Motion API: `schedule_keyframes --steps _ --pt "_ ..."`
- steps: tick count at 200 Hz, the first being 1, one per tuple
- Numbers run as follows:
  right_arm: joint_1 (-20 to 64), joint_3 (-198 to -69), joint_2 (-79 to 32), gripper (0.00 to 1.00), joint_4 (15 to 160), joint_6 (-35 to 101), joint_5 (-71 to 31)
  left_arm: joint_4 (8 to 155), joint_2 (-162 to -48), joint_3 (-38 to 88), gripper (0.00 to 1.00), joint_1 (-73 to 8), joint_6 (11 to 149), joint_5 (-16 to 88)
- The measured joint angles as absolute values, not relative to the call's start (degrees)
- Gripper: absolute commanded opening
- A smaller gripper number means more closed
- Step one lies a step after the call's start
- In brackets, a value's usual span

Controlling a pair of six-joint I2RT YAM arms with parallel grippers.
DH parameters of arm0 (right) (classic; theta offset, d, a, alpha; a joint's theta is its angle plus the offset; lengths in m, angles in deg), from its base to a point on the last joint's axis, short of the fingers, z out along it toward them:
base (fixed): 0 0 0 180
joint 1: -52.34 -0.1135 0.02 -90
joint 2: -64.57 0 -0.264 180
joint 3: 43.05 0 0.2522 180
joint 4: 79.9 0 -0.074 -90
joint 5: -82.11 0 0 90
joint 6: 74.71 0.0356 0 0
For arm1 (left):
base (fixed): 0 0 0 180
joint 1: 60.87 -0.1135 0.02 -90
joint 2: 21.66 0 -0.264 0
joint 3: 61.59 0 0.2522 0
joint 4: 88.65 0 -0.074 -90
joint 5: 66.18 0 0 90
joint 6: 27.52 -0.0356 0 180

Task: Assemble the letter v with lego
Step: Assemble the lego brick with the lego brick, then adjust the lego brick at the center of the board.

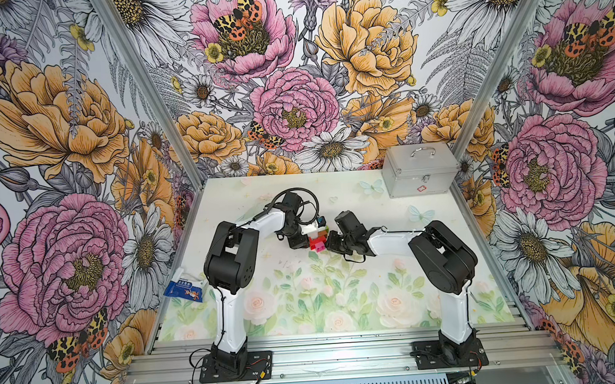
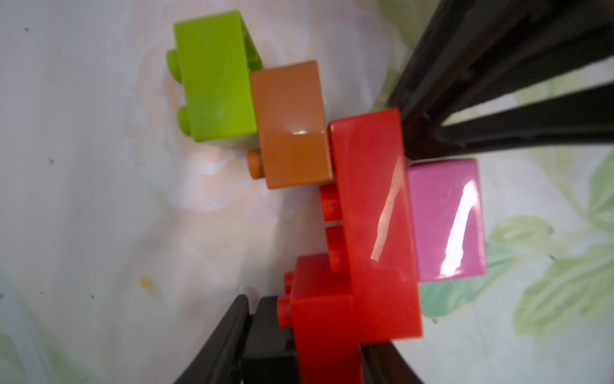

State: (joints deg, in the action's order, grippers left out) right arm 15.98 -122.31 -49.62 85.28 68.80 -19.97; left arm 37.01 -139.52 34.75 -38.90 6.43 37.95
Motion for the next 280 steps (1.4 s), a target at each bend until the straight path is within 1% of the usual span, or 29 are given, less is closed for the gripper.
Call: schedule_keyframes --steps 11,33,54,104,119,124,129,132,163,189,217,245,267,280 --pt "16.0 -122.33 -49.62 0.19 85.26 68.8 -19.97 37.01 -139.52 34.78 0.52 -39.05 6.58 37.95" --pt "16.0 -122.35 -49.62 0.19 85.26 68.8 -19.97 36.94 -139.52 34.78 0.68 -39.44 6.93 37.95" --pt "15.98 -122.35 -49.62 0.2 85.26 68.8 -19.97 36.92 -139.52 34.8 0.75 -40.03 7.69 37.98" --pt "15.98 -122.35 -49.62 0.21 85.26 68.78 -19.97 36.86 -138.73 34.91 0.79 -41.21 9.05 38.11" --pt "15.96 -122.35 -49.62 0.21 85.28 68.78 -19.97 36.83 -136.83 34.89 0.82 -41.91 10.12 38.72" --pt "15.89 -122.35 -49.62 0.21 85.28 68.78 -19.97 36.77 -136.07 34.89 0.87 -42.17 10.73 38.98" --pt "15.89 -122.35 -49.62 0.21 85.28 68.78 -19.97 36.75 -135.08 34.86 0.97 -42.48 11.28 39.29" --pt "15.89 -122.35 -49.62 0.21 85.28 68.78 -19.97 36.7 -134.47 34.86 0.98 -42.7 11.52 39.46" --pt "15.41 -122.92 -49.99 0.21 85.26 68.78 -19.97 37.6 -125.73 32.28 0.99 -44.36 15.89 41.28" --pt "14.34 -124.5 -51.28 0.21 85.31 68.8 -19.97 41.86 -117.29 25.79 0.99 -45.5 21.51 42.81" --pt "13.05 -125.92 -52.26 0.21 85.31 68.94 -19.99 48.9 -110.01 17.62 0.99 -46.72 30.64 42.89" --pt "12.48 -126.05 -52.26 0.22 85.24 69.22 -19.99 55.04 -106.73 14.27 0.99 -47.49 41.57 39.38" --pt "12.53 -124.54 -50.14 0.27 85.2 68.72 -19.66 59.83 -104.92 12.9 0.99 -48.69 51.45 36.47" --pt "12.99 -121.63 -46.27 0.33 84.96 68.0 -19.05 63.28 -103.52 11.0 0.99 -50.17 57.2 34.94"
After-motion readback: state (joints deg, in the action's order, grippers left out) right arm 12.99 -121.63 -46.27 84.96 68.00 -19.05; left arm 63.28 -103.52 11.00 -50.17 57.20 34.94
